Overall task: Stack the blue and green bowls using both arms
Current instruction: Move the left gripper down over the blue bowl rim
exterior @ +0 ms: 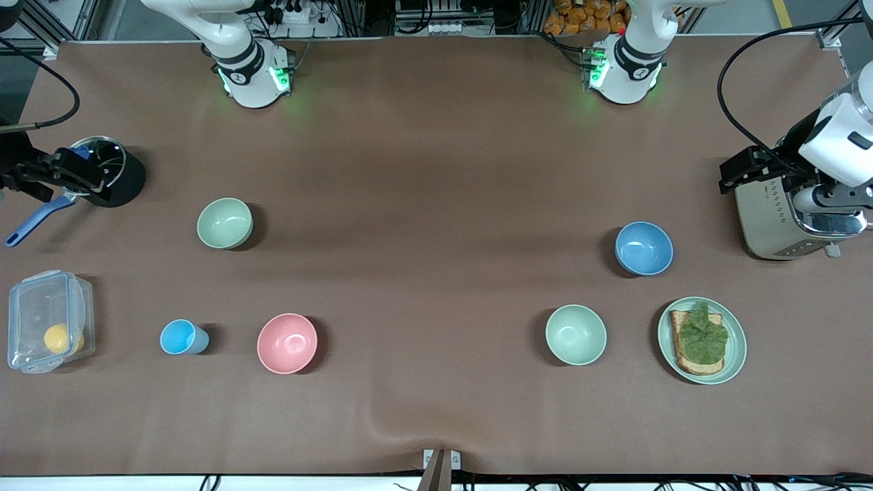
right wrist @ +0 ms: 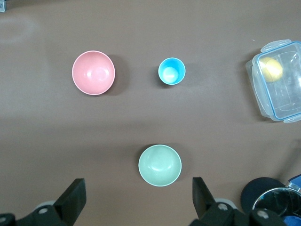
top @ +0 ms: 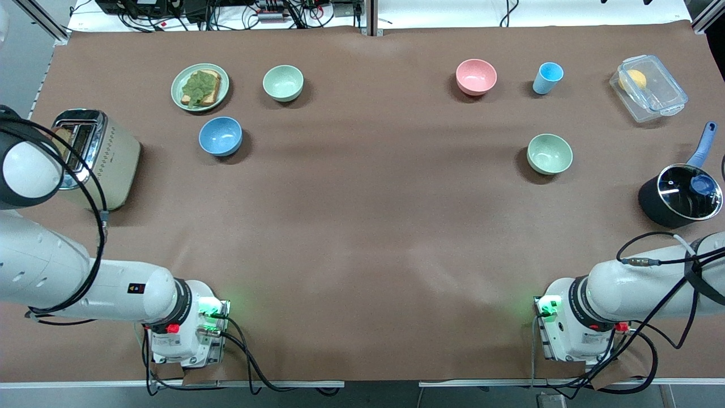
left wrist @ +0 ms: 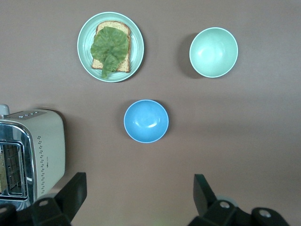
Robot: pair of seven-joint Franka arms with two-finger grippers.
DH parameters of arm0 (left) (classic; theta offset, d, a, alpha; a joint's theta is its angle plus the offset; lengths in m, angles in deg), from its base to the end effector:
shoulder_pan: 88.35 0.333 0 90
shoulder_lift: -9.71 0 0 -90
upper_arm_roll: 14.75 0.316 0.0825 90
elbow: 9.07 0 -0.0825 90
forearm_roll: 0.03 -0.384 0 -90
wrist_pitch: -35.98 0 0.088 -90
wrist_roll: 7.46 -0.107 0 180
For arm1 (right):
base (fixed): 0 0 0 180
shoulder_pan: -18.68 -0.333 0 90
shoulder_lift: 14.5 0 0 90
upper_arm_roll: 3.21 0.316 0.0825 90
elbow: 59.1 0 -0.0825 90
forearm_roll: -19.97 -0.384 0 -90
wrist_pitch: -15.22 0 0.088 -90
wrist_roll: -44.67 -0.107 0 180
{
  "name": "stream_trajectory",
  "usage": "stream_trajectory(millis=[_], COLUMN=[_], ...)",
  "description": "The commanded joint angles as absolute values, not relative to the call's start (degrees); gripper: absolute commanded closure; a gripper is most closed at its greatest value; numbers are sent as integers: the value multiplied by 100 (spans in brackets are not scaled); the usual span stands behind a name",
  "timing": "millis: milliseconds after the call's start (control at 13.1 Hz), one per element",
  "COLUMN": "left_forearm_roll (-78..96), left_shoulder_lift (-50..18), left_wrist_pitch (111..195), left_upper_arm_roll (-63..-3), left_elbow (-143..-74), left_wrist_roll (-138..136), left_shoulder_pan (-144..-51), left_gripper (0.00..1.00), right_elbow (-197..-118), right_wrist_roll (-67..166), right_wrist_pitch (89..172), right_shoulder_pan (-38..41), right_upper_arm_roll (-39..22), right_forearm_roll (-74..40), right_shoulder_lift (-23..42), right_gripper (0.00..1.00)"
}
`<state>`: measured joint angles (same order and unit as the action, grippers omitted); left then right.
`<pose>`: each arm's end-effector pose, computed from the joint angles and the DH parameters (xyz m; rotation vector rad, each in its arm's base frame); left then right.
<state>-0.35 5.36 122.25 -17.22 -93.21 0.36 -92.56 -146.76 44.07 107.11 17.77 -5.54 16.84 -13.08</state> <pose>0.5680 -0.0649 0.6241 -3.1337 -0.0317 0.0597 0.5660 -0.0080 0.6331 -3.0869 0.0551 -0.0763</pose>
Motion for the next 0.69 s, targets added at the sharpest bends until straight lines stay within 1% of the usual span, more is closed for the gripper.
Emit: stream_trajectory(millis=[0, 153, 383, 613], left_forearm_roll=[32, 32, 76, 14], left_shoulder_lift=[629, 611, 585, 252], left_wrist_pitch=[12045, 11905, 11913, 12201], left_upper_arm_roll=[-1721, -1686, -1660, -1651], left_elbow=[-9318, -9318, -9318, -9449], left_wrist_roll=[-122, -122, -183, -350], left_shoulder_pan=[-9213, -9213, -9187, -9178], left_gripper=[0, 0, 0, 0], right_elbow=[-14655, -14646, -14637, -14646], right_wrist_roll=[4458, 4458, 4458, 4449], right_wrist_pitch=[10671, 10671, 10680, 10671], right_shoulder_pan=[1692, 1692, 1718, 1701], right_upper_arm_roll=[-646, -646, -637, -646], right_forearm_roll=[1680, 1689, 1689, 1689], right_shoulder_lift=[-1309, -1309, -1301, -1292], right_gripper=[0, 0, 0, 0])
